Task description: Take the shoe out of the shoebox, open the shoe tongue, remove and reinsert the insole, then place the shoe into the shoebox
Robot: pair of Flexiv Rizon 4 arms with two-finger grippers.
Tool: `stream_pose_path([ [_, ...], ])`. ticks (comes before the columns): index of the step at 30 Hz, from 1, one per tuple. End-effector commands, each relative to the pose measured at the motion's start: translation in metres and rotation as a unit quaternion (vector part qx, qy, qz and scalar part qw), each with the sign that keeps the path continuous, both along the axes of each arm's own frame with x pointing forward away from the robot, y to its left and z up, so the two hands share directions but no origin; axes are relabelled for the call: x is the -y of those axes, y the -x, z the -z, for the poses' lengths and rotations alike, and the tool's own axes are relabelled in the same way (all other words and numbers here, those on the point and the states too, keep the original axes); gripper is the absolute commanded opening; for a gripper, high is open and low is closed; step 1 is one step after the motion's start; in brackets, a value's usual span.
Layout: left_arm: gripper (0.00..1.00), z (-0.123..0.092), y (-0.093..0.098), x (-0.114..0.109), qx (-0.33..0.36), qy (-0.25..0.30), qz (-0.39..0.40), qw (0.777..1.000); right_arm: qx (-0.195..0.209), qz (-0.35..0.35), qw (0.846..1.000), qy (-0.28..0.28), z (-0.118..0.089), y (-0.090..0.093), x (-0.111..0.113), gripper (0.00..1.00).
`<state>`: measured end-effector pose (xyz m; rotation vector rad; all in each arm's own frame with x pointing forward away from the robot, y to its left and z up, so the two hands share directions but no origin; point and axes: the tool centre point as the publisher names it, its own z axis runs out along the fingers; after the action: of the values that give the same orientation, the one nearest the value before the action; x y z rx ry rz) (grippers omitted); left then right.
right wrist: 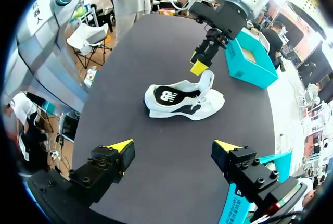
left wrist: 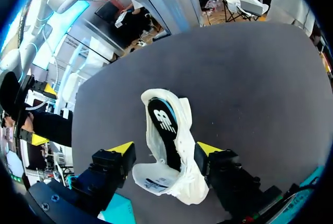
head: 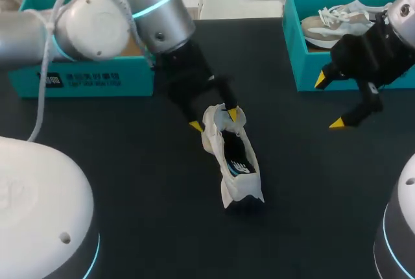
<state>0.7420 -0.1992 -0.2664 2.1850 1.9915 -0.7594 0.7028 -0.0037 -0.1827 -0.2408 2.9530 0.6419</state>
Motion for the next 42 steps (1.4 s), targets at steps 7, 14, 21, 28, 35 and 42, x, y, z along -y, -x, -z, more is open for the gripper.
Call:
stream_pose_path([
  [7,0.0,-0.004,0.007,0.005,0.075,-0.095,0.007,0.993,0.001,0.001,1.0,0.001,0.001,0.001,-0.001,1.0],
  [14,0.0,-0.004,0.007,0.005,0.075,-0.095,0.007,0.993,0.001,0.001,1.0,0.001,0.001,0.001,-0.001,1.0],
  [21,0.0,0.012,0.01,0.014,0.085,-0.124,-0.038,0.988,0.001,0.001,1.0,0.001,0.001,0.001,-0.001,1.0],
  [28,0.0,0.038,0.012,0.033,0.067,-0.155,-0.106,0.98,0.001,0.001,1.0,0.001,0.001,0.001,-0.001,1.0],
  [35,0.0,0.038,0.012,0.033,0.067,-0.155,-0.106,0.98,0.001,0.001,1.0,0.001,0.001,0.001,-0.001,1.0],
  [42,0.0,0.043,0.013,0.032,0.068,-0.153,-0.117,0.979,0.001,0.001,1.0,0.001,0.001,0.001,-0.001,1.0],
])
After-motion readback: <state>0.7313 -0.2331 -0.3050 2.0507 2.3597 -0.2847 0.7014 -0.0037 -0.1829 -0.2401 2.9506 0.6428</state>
